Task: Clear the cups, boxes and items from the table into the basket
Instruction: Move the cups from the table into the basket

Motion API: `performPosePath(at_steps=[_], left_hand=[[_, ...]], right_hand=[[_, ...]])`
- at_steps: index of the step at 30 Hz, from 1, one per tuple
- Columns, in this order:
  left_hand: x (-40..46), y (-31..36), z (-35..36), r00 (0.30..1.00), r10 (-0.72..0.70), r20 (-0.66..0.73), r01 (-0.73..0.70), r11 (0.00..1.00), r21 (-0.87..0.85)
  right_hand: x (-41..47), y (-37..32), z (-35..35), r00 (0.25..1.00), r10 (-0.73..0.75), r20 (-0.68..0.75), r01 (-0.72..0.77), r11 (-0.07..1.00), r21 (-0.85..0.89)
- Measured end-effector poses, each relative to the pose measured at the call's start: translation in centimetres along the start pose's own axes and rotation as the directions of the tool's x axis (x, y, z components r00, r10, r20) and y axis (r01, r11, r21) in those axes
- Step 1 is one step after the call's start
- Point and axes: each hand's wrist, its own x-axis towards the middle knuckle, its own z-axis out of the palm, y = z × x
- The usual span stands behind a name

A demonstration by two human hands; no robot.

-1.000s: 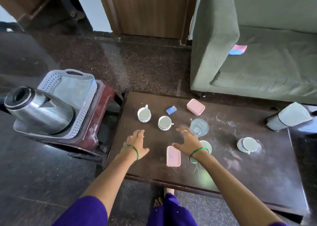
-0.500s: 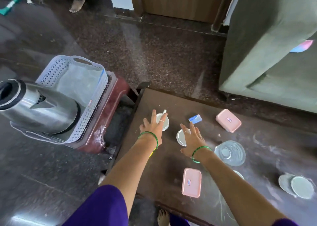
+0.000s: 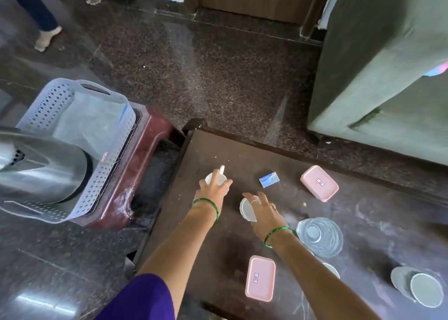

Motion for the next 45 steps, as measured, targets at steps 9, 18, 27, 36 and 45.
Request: performPosePath(at_steps=[9,18,27,36,45], left_hand=[[-1.2,-0.9,0.6,0.995,-0.085,-0.056,0.078,0.99,-0.118],[-2.8,-4.6,-2.5,0.994,0.033,-0.104,-0.046,0.992,-0.118],[-6.0,-14.5,-15.0,0.915,0.1,-0.391,-0.088,0.995,0.048],[-7.0,-29.8,-25.1,0.887,-0.059,-0.458,0.037,0.998,-0.057],[-2.4,-41.3,-27.6,0.98,0.009,-0.198,0.013,0.994,0.11]], right_hand=[[-1.2,0.8,0.4,0.996,-0.043,0.08,0.051,0.994,-0.098],[-1.8,-2.9,-2.0,0.998,-0.039,-0.059,0.039,0.999,-0.006],[-0.1,-17.7,-9.1,0.88,-0.22,-0.421,0.294,0.948,0.12],[3.3,-33.9,-14.4,0.744,-0.426,-0.515,0.539,0.838,0.085],[11.3,-42.2,-12.4,0.809,-0.483,-0.335,0.494,0.867,-0.057]])
